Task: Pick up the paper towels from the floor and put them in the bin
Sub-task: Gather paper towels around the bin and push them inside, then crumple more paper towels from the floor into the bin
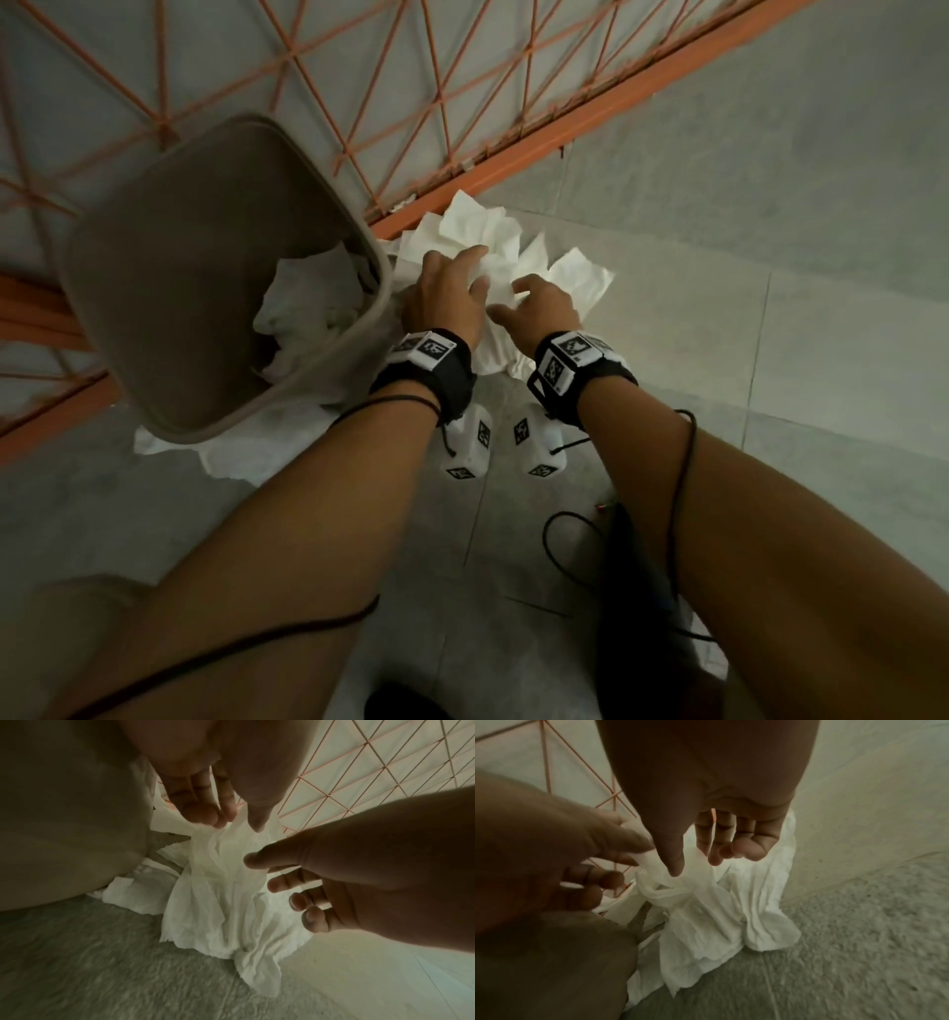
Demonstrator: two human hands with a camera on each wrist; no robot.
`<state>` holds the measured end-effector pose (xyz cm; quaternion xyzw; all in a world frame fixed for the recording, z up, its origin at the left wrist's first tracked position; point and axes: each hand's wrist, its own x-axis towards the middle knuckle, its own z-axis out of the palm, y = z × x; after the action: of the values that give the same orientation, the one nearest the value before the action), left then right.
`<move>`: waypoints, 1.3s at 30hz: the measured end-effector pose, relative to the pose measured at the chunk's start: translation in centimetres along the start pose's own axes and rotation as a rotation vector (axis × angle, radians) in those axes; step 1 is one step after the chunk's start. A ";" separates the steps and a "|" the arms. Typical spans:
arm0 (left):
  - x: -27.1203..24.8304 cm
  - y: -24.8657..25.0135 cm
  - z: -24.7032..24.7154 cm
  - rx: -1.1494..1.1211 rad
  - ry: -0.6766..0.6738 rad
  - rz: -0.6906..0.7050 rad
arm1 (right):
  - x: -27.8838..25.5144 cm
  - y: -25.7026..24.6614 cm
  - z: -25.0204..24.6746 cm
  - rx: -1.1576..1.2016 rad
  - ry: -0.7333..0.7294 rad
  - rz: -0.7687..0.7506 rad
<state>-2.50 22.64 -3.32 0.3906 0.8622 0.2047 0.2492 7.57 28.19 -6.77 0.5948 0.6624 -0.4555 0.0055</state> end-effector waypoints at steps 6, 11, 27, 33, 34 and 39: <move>-1.2 1.1 -1.0 -0.058 0.134 0.018 | 0.6 0.3 0.2 0.052 -0.013 0.044; -5.2 0.9 -2.0 -0.383 0.179 -0.101 | 0.7 1.0 0.3 0.212 -0.020 0.118; -19.8 -0.5 -10.5 -0.407 0.138 -0.066 | 1.4 -3.5 0.4 0.169 -0.016 0.075; -21.7 -1.1 -14.5 -0.516 0.169 -0.129 | 2.4 -4.3 0.6 0.080 -0.003 0.021; -21.7 -1.3 -15.2 -0.514 0.187 -0.121 | 2.6 -4.2 0.6 0.086 -0.006 0.017; -21.5 -2.2 -17.6 -0.485 0.269 -0.093 | 2.7 -3.2 0.7 -0.060 -0.052 -0.069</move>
<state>-1.88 1.77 15.24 0.2488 0.8303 0.4436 0.2277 3.85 30.28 -6.80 0.5590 0.6956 -0.4506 0.0249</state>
